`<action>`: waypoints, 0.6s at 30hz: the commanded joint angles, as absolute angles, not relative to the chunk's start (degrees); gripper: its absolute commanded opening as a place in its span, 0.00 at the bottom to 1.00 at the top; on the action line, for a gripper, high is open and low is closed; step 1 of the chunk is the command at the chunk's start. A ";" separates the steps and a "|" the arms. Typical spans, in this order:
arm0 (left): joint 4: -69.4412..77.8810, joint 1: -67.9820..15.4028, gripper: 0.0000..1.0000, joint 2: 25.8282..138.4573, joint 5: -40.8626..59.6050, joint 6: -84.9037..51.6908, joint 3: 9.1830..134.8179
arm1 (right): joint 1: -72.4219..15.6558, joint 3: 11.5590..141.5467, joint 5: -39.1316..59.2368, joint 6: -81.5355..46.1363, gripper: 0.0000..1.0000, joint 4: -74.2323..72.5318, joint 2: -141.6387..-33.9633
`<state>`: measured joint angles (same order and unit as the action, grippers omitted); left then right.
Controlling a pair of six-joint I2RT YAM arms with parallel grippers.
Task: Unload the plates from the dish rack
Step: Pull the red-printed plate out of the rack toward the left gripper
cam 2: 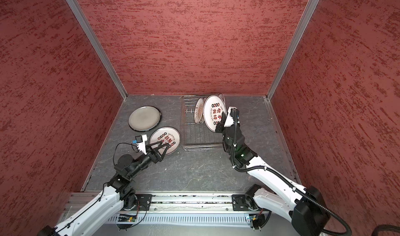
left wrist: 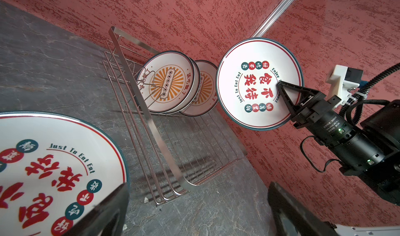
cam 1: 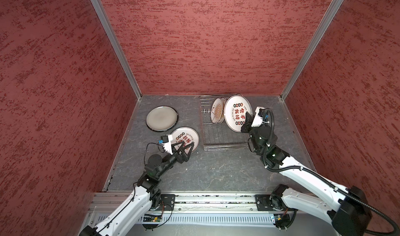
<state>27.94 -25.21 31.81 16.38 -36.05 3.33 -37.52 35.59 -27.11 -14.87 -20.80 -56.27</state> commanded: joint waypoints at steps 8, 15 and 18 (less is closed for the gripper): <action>30.35 -25.76 0.99 31.18 19.95 -33.91 3.74 | -37.62 28.36 -14.08 -22.37 0.02 -33.75 -49.28; 32.38 -25.75 0.99 29.01 20.28 -34.57 2.17 | -37.62 24.00 1.14 -26.87 0.00 -47.17 -52.65; 33.02 -25.80 0.99 26.98 21.18 -34.54 1.41 | -37.63 23.67 7.01 -27.29 0.00 -52.07 -55.38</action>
<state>30.70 -25.47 28.36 19.62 -35.24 2.42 -37.56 23.42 -2.31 -24.88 -39.55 -54.63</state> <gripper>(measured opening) 0.994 0.101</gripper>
